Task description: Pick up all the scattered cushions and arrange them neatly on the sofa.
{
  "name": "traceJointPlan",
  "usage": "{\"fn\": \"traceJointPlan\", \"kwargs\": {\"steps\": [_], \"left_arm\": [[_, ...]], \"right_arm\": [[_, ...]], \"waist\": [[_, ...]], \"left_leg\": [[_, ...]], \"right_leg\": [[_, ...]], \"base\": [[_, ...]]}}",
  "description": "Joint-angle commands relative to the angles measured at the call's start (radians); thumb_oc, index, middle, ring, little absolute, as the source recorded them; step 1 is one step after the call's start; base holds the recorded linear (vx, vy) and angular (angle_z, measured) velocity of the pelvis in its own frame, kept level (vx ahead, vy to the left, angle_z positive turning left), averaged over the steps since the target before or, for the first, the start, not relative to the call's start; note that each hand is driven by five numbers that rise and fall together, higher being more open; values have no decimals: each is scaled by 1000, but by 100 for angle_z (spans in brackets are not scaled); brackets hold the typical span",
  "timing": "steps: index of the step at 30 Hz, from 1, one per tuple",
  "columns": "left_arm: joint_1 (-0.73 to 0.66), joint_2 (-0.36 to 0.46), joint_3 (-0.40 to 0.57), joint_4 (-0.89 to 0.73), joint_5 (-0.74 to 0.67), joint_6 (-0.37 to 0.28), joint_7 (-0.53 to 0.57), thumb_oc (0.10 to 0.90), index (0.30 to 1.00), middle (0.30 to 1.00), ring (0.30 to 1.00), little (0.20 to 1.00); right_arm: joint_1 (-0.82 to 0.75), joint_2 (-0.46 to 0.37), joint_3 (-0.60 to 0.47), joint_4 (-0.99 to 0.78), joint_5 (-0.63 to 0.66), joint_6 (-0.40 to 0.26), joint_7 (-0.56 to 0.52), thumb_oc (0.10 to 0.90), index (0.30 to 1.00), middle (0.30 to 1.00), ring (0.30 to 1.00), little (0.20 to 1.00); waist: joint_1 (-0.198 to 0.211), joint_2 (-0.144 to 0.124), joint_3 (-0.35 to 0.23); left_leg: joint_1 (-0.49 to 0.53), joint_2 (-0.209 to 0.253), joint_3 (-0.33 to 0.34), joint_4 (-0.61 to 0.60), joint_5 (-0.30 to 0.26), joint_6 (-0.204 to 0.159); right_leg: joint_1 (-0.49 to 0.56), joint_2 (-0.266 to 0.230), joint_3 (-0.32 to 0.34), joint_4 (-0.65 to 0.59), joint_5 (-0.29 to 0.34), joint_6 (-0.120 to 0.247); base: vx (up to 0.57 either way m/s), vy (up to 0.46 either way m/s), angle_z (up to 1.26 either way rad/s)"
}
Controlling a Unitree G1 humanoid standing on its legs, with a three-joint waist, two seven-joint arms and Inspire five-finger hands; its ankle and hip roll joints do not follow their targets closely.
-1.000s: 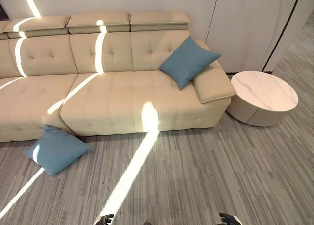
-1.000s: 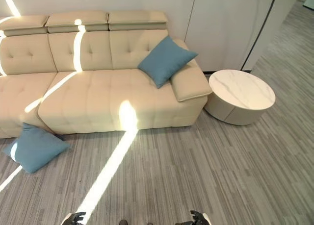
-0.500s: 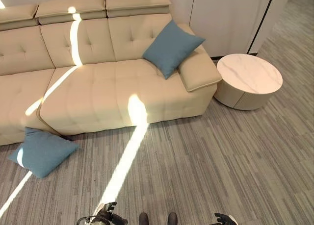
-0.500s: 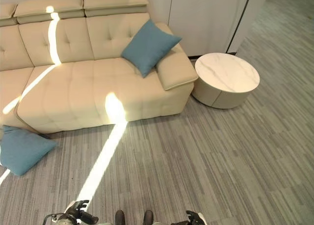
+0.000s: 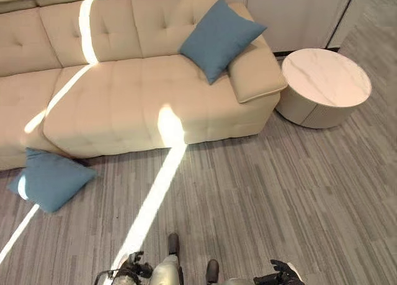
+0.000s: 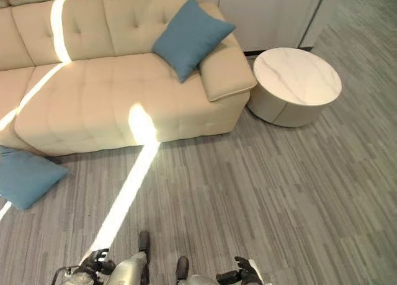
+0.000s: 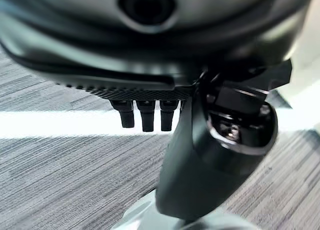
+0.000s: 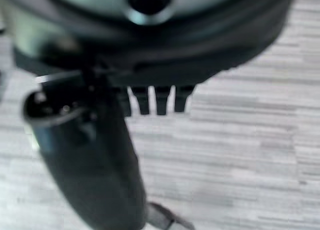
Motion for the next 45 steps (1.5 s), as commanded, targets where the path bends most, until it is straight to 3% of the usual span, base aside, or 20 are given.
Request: {"fn": "traceJointPlan", "kwargs": {"steps": [1, 3, 6, 8, 10, 11, 13, 15, 16, 18, 20, 22, 25, 26, 30, 32, 35, 36, 42, 45], "left_arm": [[8, -8, -13, -10, -9, -16, -2, 800, 900, 900, 900, 900], [4, 7, -13, -39, -15, -13, -4, 800, 900, 900, 900, 900], [-5, 15, -14, -49, -21, -15, -2, 800, 900, 900, 900, 900], [-12, 16, -14, -50, -20, -14, -4, 800, 900, 900, 900, 900], [-19, 14, -16, -41, -12, -16, -11, 800, 900, 900, 900, 900], [-19, 14, -16, -41, -12, -17, -11, 800, 900, 900, 900, 900], [-24, 8, -12, -16, 0, -18, -13, 800, 900, 900, 900, 900], [-25, 5, -11, -9, 7, -22, -19, 800, 900, 900, 900, 900], [-22, -4, -16, 0, 17, -18, -15, 800, 900, 900, 900, 900], [-8, -9, -20, 3, 26, -19, -30, 800, 900, 900, 900, 900], [-5, -21, -25, 5, 30, -17, -27, 800, 900, 900, 900, 900], [-6, -22, -28, 0, 29, -14, -31, 800, 900, 900, 900, 900], [-19, -21, -42, -23, 12, -12, -33, 800, 900, 900, 900, 900], [-22, -21, -49, -31, 9, -13, -33, 800, 900, 900, 900, 900], [-26, -24, -68, -50, 8, -14, -36, 800, 900, 900, 900, 900], [-27, -26, -74, -50, 13, -15, -37, 800, 900, 900, 900, 900], [-21, -29, -77, -40, 16, -17, -35, 800, 900, 900, 900, 900], [-13, -33, -70, -29, 16, -16, -39, 800, 900, 900, 900, 900], [8, -32, -40, -5, 17, -10, -32, 800, 900, 900, 900, 900], [-2, -11, -31, -14, 11, -7, -39, 800, 900, 900, 900, 900]], "right_arm": [[49, -23, -7, -44, -26, -19, -5, 800, 900, 900, 900, 900], [37, -32, -7, -79, -25, -18, 7, 800, 900, 900, 900, 900], [32, -37, -4, -110, -23, -25, 6, 800, 900, 900, 900, 900], [29, -41, -3, -114, -29, -29, 9, 800, 900, 900, 900, 900], [18, -48, 1, -109, -40, -28, 9, 800, 900, 900, 900, 900], [18, -49, 1, -108, -40, -28, 9, 800, 900, 900, 900, 900], [21, -51, 5, -102, -50, -25, 10, 800, 900, 900, 900, 900], [34, -48, 4, -102, -54, -27, 10, 800, 900, 900, 900, 900], [45, -41, 6, -91, -51, -27, 7, 800, 900, 900, 900, 900], [-2, -53, 3, -84, -44, -32, 0, 800, 900, 900, 900, 900], [-13, -44, 1, -71, -39, -38, -4, 800, 900, 900, 900, 900], [-20, -45, 1, -67, -39, -34, -5, 800, 900, 900, 900, 900], [-31, -57, -6, -61, -20, -35, -6, 800, 900, 900, 900, 900], [-31, -62, -9, -60, -14, -33, -6, 800, 900, 900, 900, 900], [-27, -62, -3, -56, -11, -36, -8, 800, 900, 900, 900, 900], [-19, -61, -3, -53, -9, -38, -9, 800, 900, 900, 900, 900], [-13, -53, 1, -45, -8, -31, -15, 800, 900, 900, 900, 900], [-11, -48, 1, -43, -10, -29, -12, 800, 900, 900, 900, 900], [0, -34, 5, -43, -38, -30, -7, 800, 900, 900, 900, 900], [-21, -46, -5, -44, -37, -13, 14, 800, 900, 900, 900, 900]], "waist": [[35, -28, -61], [22, -22, -37], [6, 1, -16], [-7, 8, -14], [-22, 3, -16], [-22, 5, -13], [-45, -8, -18], [-55, -6, -21], [-60, -7, -36], [-45, 5, -51], [-41, 9, -52], [-40, -1, -51], [-22, -28, -26], [-17, -36, -22], [-2, -41, -16], [5, -43, -16], [20, -22, -15], [24, -13, -24], [40, -14, -65], [51, -18, -78]], "left_leg": [[-20, -37, 37, 156, -186, 76], [55, -59, 43, 137, -226, 127], [94, -53, 37, 122, -245, 143], [139, -55, 31, 100, -264, 142], [204, -67, 28, 70, -293, 134], [208, -65, 27, 69, -295, 133], [279, -77, 0, 41, -323, 121], [305, -74, -16, 42, -337, 111], [314, -65, -18, 60, -339, 98], [305, -43, -28, 119, -300, 65], [263, -10, -31, 278, -231, 24], [220, -2, -32, 359, -201, 17], [109, 19, -41, 598, -124, 15], [78, 16, -33, 608, -137, 22], [-2, -9, -18, 524, -192, 42], [-24, -28, 3, 384, -226, 53], [-78, -45, 28, 194, -123, 39], [-55, -44, 31, 138, -123, 44], [26, -73, 23, 112, -155, 74], [85, -84, 28, 90, -188, 104]], "right_leg": [[-17, -125, 43, 135, -59, 154], [-145, -158, 61, 407, 63, 201], [-240, -164, 38, 529, 91, 199], [-276, -171, -7, 491, 62, 187], [-315, -160, -63, 338, 42, 180], [-309, -158, -65, 335, 42, 180], [-353, -128, -82, 182, 91, 191], [-336, -118, -78, 145, 97, 190], [-310, -104, -59, 140, 97, 163], [-277, -87, -67, 132, 89, 148], [-225, -61, -50, 111, 71, 115], [-209, -64, -48, 101, 62, 104], [-138, -53, -28, 71, 41, 63], [-122, -59, -23, 66, 33, 61], [-88, -64, -15, 54, 16, 72], [-62, -66, -18, 43, 0, 86], [-18, -32, -2, 30, -25, 92], [-6, -20, 12, 32, -38, 95], [1, -59, 16, 118, -66, 124], [-46, -98, -14, 278, -41, 168]], "base": [[309, 294, -55], [289, 303, -68], [195, 147, 5], [308, 52, 25], [313, -23, 8], [224, -34, 0], [419, -97, 2], [401, -150, 17], [357, -207, 23], [308, -216, 38], [237, -237, 22], [109, -153, 8], [173, -195, -3], [230, -154, -5], [158, -12, -11], [195, 29, -14], [295, 67, 9], [165, 67, 2], [202, 122, -46], [150, 84, -18]]}}
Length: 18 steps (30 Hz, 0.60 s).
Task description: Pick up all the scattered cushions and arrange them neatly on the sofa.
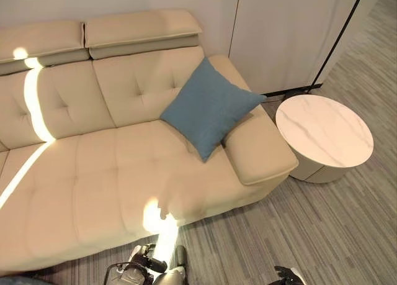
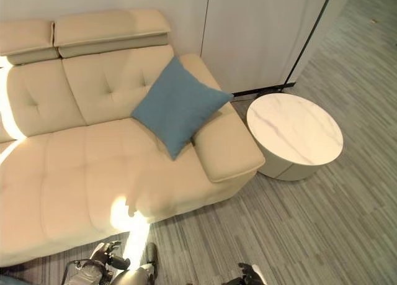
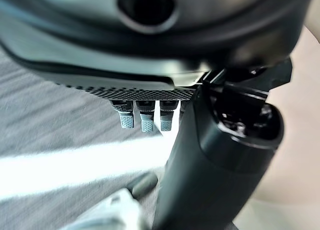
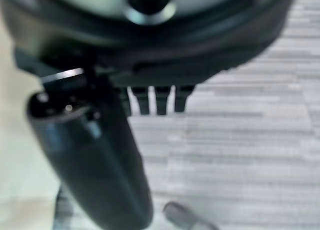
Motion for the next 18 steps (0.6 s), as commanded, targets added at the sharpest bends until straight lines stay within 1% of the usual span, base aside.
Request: {"fn": "traceJointPlan", "kwargs": {"steps": [1, 2, 3, 4, 5, 6, 7, 9, 11, 12, 14, 15, 16, 17, 18], "left_arm": [[25, 29, -22, -5, 10, -3, 2, 800, 900, 900, 900, 900], [21, 42, -19, -9, 7, -7, 2, 800, 900, 900, 900, 900], [19, 47, -17, -11, 3, -9, 4, 800, 900, 900, 900, 900], [19, 47, -17, -11, 3, -9, 4, 800, 900, 900, 900, 900], [15, 52, -18, -7, 5, -10, 1, 800, 900, 900, 900, 900], [10, 52, -19, -6, 6, -13, 0, 800, 900, 900, 900, 900], [11, 48, -16, 4, 6, -15, 1, 800, 900, 900, 900, 900], [9, 43, -15, 14, 10, -17, 3, 800, 900, 900, 900, 900], [7, 42, -15, 17, 10, -20, 5, 800, 900, 900, 900, 900], [6, 41, -16, 20, 12, -22, 3, 800, 900, 900, 900, 900], [6, 38, -12, 24, 14, -22, 4, 800, 900, 900, 900, 900], [10, 35, -10, 29, 16, -21, 5, 800, 900, 900, 900, 900], [14, 32, -13, 31, 17, -19, 2, 800, 900, 900, 900, 900], [12, 25, -21, 33, 19, -21, 1, 800, 900, 900, 900, 900], [12, 25, -21, 33, 19, -21, 1, 800, 900, 900, 900, 900]], "right_arm": [[-39, -62, -16, -32, 13, 6, 10, 800, 900, 900, 900, 900], [-37, -60, -17, -40, 27, -4, 13, 800, 900, 900, 900, 900], [-40, -57, -16, -43, 32, -6, 18, 800, 900, 900, 900, 900], [-40, -57, -16, -43, 32, -6, 18, 800, 900, 900, 900, 900], [-45, -55, -16, -44, 36, -6, 20, 800, 900, 900, 900, 900], [-50, -55, -15, -43, 38, -8, 17, 800, 900, 900, 900, 900], [-57, -58, -14, -45, 38, -6, 16, 800, 900, 900, 900, 900], [-58, -58, -14, -41, 35, 0, 13, 800, 900, 900, 900, 900], [-55, -60, -14, -38, 32, 2, 13, 800, 900, 900, 900, 900], [-51, -61, -16, -34, 32, 4, 13, 800, 900, 900, 900, 900], [-49, -61, -17, -32, 30, 1, 11, 800, 900, 900, 900, 900], [-47, -61, -15, -27, 33, -1, 10, 800, 900, 900, 900, 900], [-38, -62, -19, -23, 37, -2, 10, 800, 900, 900, 900, 900], [-34, -67, -22, -21, 50, -11, 8, 800, 900, 900, 900, 900], [-34, -67, -22, -21, 50, -12, 8, 800, 900, 900, 900, 900]], "waist": [[50, -11, -6], [44, -3, 7], [42, 3, 13], [42, 2, 13], [38, 10, 13], [30, 13, 16], [16, 8, 19], [-4, 2, 25], [-15, -3, 28], [-16, -9, 25], [-16, -12, 23], [-18, -15, 12], [-22, -17, 3], [-30, -18, 1], [-31, -18, 0]], "left_leg": [[6, 21, -7, 138, -212, -18], [30, 28, -16, 134, -223, -6], [39, 31, -21, 132, -231, 1], [39, 30, -21, 133, -231, 1], [64, 36, -29, 118, -243, 0], [85, 41, -42, 107, -254, -6], [109, 35, -59, 98, -265, -12], [139, 29, -86, 90, -280, -20], [156, 27, -107, 91, -294, -24], [162, 23, -117, 99, -306, -28], [171, 25, -120, 103, -315, -32], [181, 35, -125, 103, -321, -40], [180, 55, -130, 123, -325, -56], [168, 76, -128, 148, -313, -79], [168, 76, -130, 149, -313, -79]], "right_leg": [[-160, -16, -6, 202, 137, 64], [-223, -30, -19, 307, 176, 87], [-254, -44, -29, 341, 188, 88], [-256, -46, -29, 345, 186, 88], [-289, -71, -58, 313, 171, 71], [-311, -80, -67, 233, 152, 56], [-347, -76, -37, 129, 171, 56], [-368, -59, 31, 30, 211, 70], [-390, -43, 83, -3, 238, 75], [-378, -47, 90, -18, 240, 72], [-363, -51, 83, -32, 247, 71], [-349, -47, 83, -36, 248, 62], [-333, -33, 88, -27, 241, 46], [-306, -21, 72, -41, 230, 30], [-305, -21, 70, -42, 230, 30]], "base": [[135, 82, -2], [124, 60, 1], [91, 35, 18], [155, -7, 36], [231, -77, 42], [370, -154, 20], [343, -187, 3], [259, -154, 1], [194, -157, 29], [183, -190, 42], [127, -140, 45], [187, -252, 43], [242, -398, 32], [163, -316, 42], [73, -223, 49]]}}
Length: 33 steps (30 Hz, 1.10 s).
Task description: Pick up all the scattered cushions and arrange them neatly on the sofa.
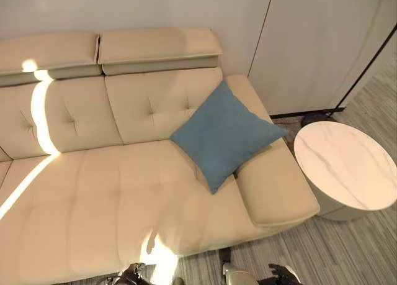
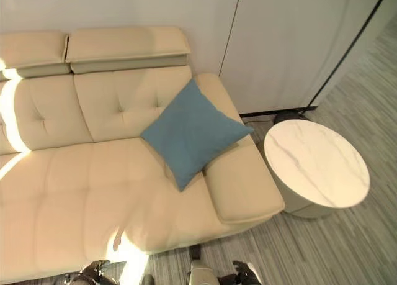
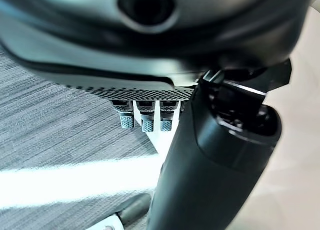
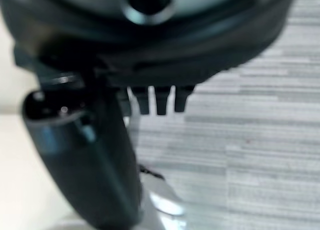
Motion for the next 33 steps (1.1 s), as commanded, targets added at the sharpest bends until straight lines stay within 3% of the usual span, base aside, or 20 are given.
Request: {"fn": "traceJointPlan", "kwargs": {"steps": [1, 6, 7, 8, 9, 10, 14, 22, 27, 29, 30, 33], "left_arm": [[-43, 7, 1, -33, 20, -25, 1, 800, 900, 900, 900, 900], [-54, 3, -7, -50, 11, -24, 2, 800, 900, 900, 900, 900], [-62, -1, -7, -65, -6, -24, 5, 800, 900, 900, 900, 900], [-62, -1, -7, -65, -6, -24, 5, 800, 900, 900, 900, 900], [-65, -4, -15, -77, -8, -25, 8, 800, 900, 900, 900, 900], [-66, -6, -11, -78, -15, -27, 7, 800, 900, 900, 900, 900], [-60, -6, -1, -78, -26, -25, 15, 800, 900, 900, 900, 900], [-48, 12, 19, -96, -43, -29, 24, 800, 900, 900, 900, 900], [-49, 37, 46, -137, -74, -38, 39, 800, 900, 900, 900, 900], [-47, 51, 63, -179, -94, -45, 49, 800, 900, 900, 900, 900], [-33, 63, 81, -226, -102, -49, 43, 800, 900, 900, 900, 900], [-24, 64, 88, -257, -97, -50, 40, 800, 900, 900, 900, 900]], "right_arm": [[-35, -64, -1, 8, 32, -36, -13, 800, 900, 900, 900, 900], [-34, -69, -7, -1, 46, -45, -18, 800, 900, 900, 900, 900], [-29, -71, -11, -3, 54, -44, -19, 800, 900, 900, 900, 900], [-29, -71, -11, -3, 54, -44, -19, 800, 900, 900, 900, 900], [-20, -72, -19, -3, 60, -43, -24, 800, 900, 900, 900, 900], [-21, -72, -25, -7, 68, -46, -22, 800, 900, 900, 900, 900], [-8, -68, -31, -17, 60, -53, -34, 800, 900, 900, 900, 900], [8, -79, -43, -60, 53, -57, -55, 800, 900, 900, 900, 900], [15, -125, -74, -182, 32, -59, -84, 800, 900, 900, 900, 900], [20, -159, -111, -288, 25, -61, -104, 800, 900, 900, 900, 900], [50, -205, -158, -423, -6, -63, -116, 800, 900, 900, 900, 900], [102, -261, -230, -573, -39, -65, -128, 800, 900, 900, 900, 900]], "waist": [[-4, -28, 1], [-12, -33, 7], [-14, -39, 9], [-14, -39, 9], [-18, -47, 8], [-19, -44, 7], [-14, -40, 1], [-4, -58, -14], [-4, -75, 11], [-7, -82, 25], [-14, -87, 29], [-31, -89, 31]], "left_leg": [[-63, 16, 28, 116, -102, -1], [-117, 43, 48, 212, -63, -26], [-145, 49, 91, 244, -63, -22], [-145, 49, 91, 244, -63, -22], [-191, 33, 157, 216, -79, -5], [-181, 36, 178, 186, -78, -4], [-162, 7, 143, 132, -74, 1], [-111, -17, 147, 44, -69, 30], [-127, -22, 174, 41, -74, 52], [-133, -16, 190, 42, -75, 60], [-133, -13, 192, 38, -75, 68], [-131, -16, 185, 35, -77, 75]], "right_leg": [[-8, 4, 30, 110, -170, 35], [27, 8, -4, 90, -185, 14], [66, 5, -27, 57, -197, 6], [66, 5, -27, 57, -197, 6], [89, -10, -53, 37, -203, 14], [87, -6, -53, 41, -204, 15], [98, 7, -46, 36, -206, 21], [90, 0, -20, 40, -187, 48], [3, -18, 7, 122, -169, 82], [-37, -23, 23, 160, -154, 102], [-56, -23, 45, 174, -148, 113], [-66, -15, 83, 182, -150, 115]], "base": [[20, -131, 48], [27, -120, 35], [50, -85, 44], [89, -89, 52], [60, 9, 48], [81, 26, 63], [73, 58, 16], [58, 84, -18], [-94, 77, -23], [-90, 25, -58], [-38, 41, -54], [-27, 42, -31]]}}
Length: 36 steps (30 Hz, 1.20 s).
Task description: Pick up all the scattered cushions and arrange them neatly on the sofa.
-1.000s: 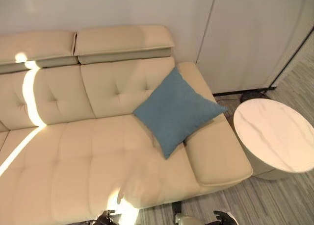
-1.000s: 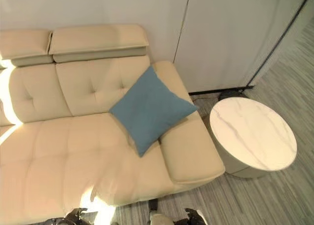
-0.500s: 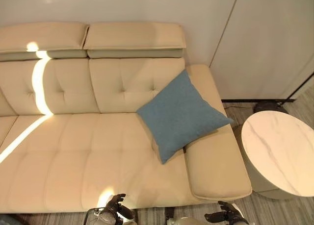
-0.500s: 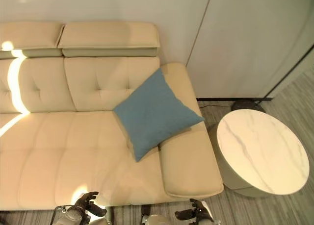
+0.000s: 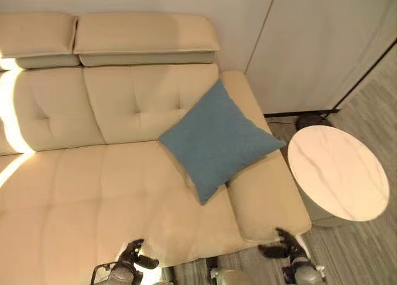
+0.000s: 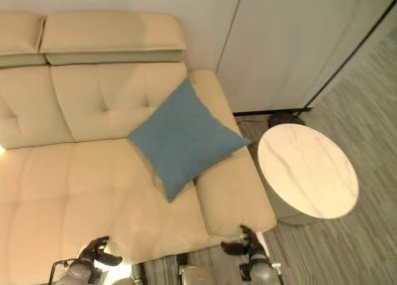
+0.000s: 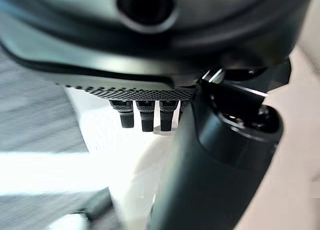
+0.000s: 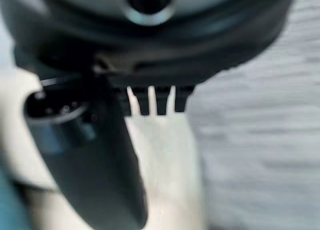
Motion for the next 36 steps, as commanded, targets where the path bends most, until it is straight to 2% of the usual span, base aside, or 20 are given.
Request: {"fn": "traceJointPlan", "kwargs": {"steps": [1, 3, 6, 8, 11, 14, 20, 23, 27, 34, 36], "left_arm": [[-12, -6, 19, -9, -4, -44, 8, 800, 900, 900, 900, 900], [-10, -9, 20, -12, 4, -44, 4, 800, 900, 900, 900, 900], [3, -21, 26, -19, 16, -48, -1, 800, 900, 900, 900, 900], [-2, -17, 36, -54, -2, -56, 1, 800, 900, 900, 900, 900], [0, -12, 39, -81, -16, -64, -2, 800, 900, 900, 900, 900], [21, 0, 52, -153, -54, -71, 5, 800, 900, 900, 900, 900], [28, -5, 29, -297, -141, -92, 4, 800, 900, 900, 900, 900], [18, -9, 16, -342, -161, -98, 6, 800, 900, 900, 900, 900], [-67, -27, -50, -406, -208, -119, 31, 800, 900, 900, 900, 900], [-149, -35, -135, -428, -205, -125, 26, 800, 900, 900, 900, 900], [-155, -36, -155, -428, -210, -123, 20, 800, 900, 900, 900, 900]], "right_arm": [[41, -184, -136, -154, -64, -39, -82, 800, 900, 900, 900, 900], [66, -211, -174, -196, -79, -42, -86, 800, 900, 900, 900, 900], [79, -308, -277, -292, -120, -51, -105, 800, 900, 900, 900, 900], [62, -375, -328, -348, -143, -58, -123, 800, 900, 900, 900, 900], [42, -398, -330, -353, -139, -63, -125, 800, 900, 900, 900, 900], [5, -409, -303, -344, -125, -70, -121, 800, 900, 900, 900, 900], [-113, -419, -220, -311, -76, -96, -120, 800, 900, 900, 900, 900], [-154, -426, -199, -294, -69, -99, -128, 800, 900, 900, 900, 900], [-308, -476, -121, -253, -68, -99, -179, 800, 900, 900, 900, 900], [-520, -545, -22, -219, -5, -114, -197, 800, 900, 900, 900, 900], [-583, -552, 12, -177, 56, -119, -186, 800, 900, 900, 900, 900]], "waist": [[-21, -7, -24], [-24, -8, -33], [-25, -3, -48], [-30, 4, -36], [-27, 0, -35], [-9, -1, -46], [12, 36, -47], [15, 44, -36], [29, 56, -2], [30, 58, 14], [37, 55, 19]], "left_leg": [[-23, -12, -104, 79, -175, 39], [-24, -16, -104, 73, -172, 40], [-13, -19, -100, 51, -169, 36], [-18, -11, -112, 45, -161, 29], [-21, -22, -127, 49, -164, 26], [-13, -19, -140, 32, -148, 10], [-25, 14, -184, 1, -115, -33], [-38, 25, -199, -2, -103, -45], [-102, 50, -225, 6, -77, -75], [-166, 68, -241, 15, -56, -95], [-183, 71, -242, 32, -59, -99]], "right_leg": [[-52, -30, 81, 106, -69, 87], [-47, -31, 96, 92, -67, 85], [-36, -44, 106, 43, -45, 91], [-98, -41, 119, 31, -22, 99], [-81, -59, 113, -12, -28, 96], [-55, -66, 86, -25, -23, 89], [-20, -61, -2, -46, -52, 62], [-17, -59, -31, -48, -60, 54], [-41, -55, -88, -46, -74, 38], [-85, -44, -122, -41, -85, 24], [-88, -41, -123, -43, -88, 19]], "base": [[-2, 65, -10], [8, 29, -3], [12, -38, -6], [-8, -101, -15], [22, -84, -7], [72, -164, 18], [60, -163, 42], [-4, -109, 48], [-60, -136, 34], [-10, -88, 36], [44, -83, 5]]}}
